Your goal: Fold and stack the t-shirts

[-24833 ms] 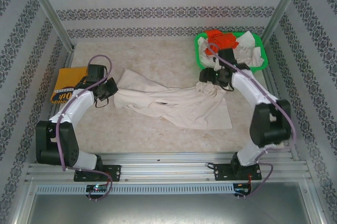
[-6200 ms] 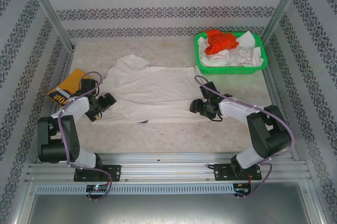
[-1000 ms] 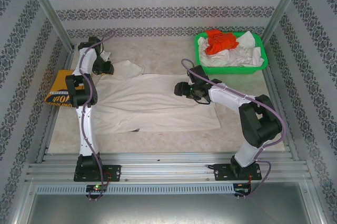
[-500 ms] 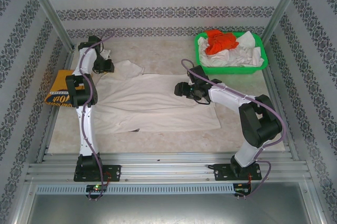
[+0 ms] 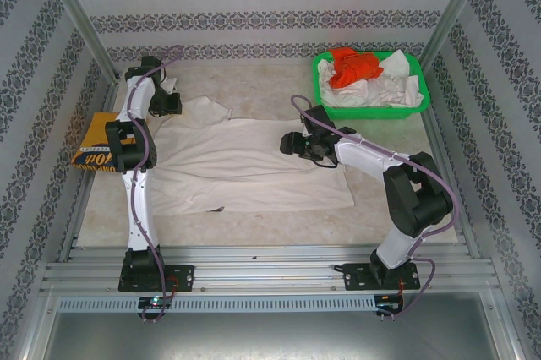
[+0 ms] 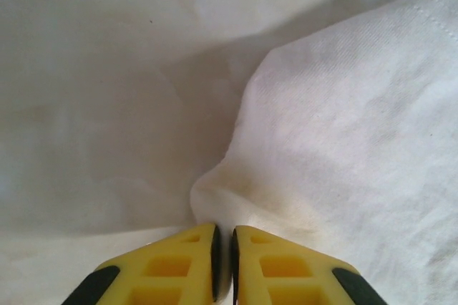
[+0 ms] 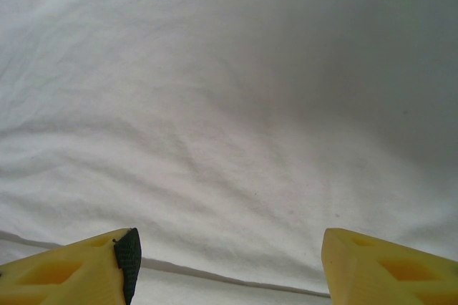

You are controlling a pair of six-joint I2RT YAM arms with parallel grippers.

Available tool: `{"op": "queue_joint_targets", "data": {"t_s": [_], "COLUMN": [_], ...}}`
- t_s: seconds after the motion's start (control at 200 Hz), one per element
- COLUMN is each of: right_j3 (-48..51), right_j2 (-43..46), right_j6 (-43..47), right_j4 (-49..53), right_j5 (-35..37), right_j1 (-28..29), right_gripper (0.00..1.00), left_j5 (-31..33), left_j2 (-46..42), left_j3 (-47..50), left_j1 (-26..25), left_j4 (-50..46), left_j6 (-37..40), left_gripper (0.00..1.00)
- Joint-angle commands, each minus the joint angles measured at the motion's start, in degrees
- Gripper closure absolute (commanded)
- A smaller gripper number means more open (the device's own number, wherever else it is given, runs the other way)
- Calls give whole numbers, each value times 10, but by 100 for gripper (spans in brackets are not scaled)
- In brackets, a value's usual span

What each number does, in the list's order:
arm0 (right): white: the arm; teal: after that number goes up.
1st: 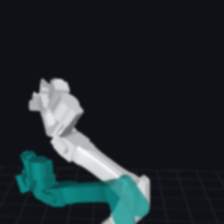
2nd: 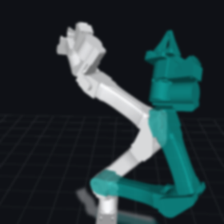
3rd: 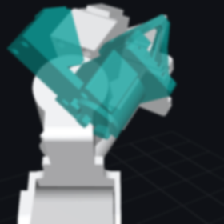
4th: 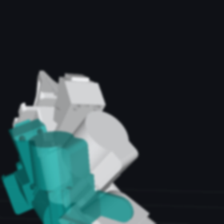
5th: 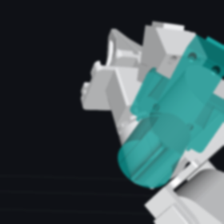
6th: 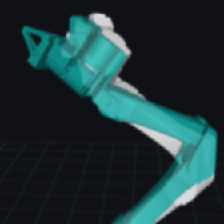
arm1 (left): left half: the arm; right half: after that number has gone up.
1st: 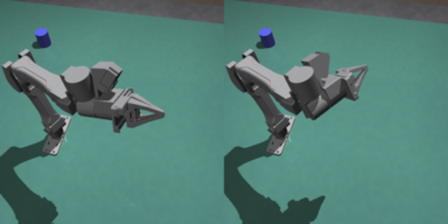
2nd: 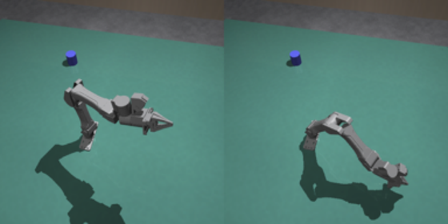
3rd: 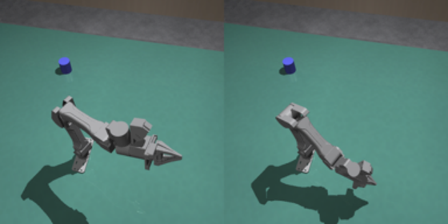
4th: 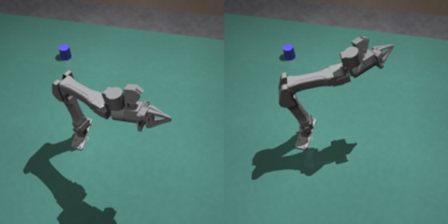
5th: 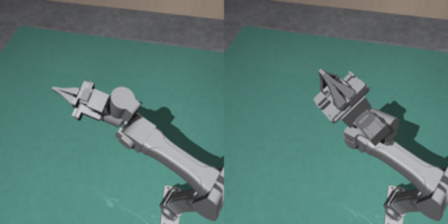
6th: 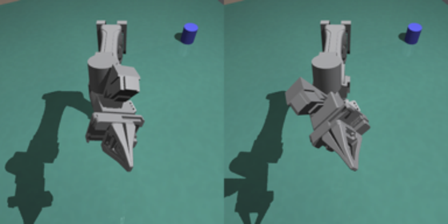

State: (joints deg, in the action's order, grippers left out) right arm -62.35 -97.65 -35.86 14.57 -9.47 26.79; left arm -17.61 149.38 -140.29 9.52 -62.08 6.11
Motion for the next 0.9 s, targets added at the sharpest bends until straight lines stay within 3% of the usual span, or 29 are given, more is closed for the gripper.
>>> {"op": "queue_joint_targets", "data": {"t_s": [0.0,0.115,0.18,0.285,0.435,0.57,0.894], "right_j3": [-10,-15,-18,-23,-51,-93,-165], "right_j2": [-1,7,13,14,-9,-49,-146], "right_j6": [-5,0,2,2,-4,2,24], "right_j4": [10,19,19,22,25,20,48], "right_j5": [13,25,34,56,109,134,104], "right_j1": [6,2,-2,-15,-54,-78,-11], "right_gripper": [32,32,32,32,33,39,46], "left_j5": [-8,-16,-21,-23,-49,-59,-68], "left_j2": [19,20,18,2,-84,-128,-191], "left_j3": [-12,-8,-6,12,140,205,324], "left_j1": [9,9,9,10,14,22,52], "left_j4": [6,5,5,25,151,196,272], "left_j6": [1,2,4,11,14,7,-24], "left_gripper": [90,92,100,100,100,100,100]}}
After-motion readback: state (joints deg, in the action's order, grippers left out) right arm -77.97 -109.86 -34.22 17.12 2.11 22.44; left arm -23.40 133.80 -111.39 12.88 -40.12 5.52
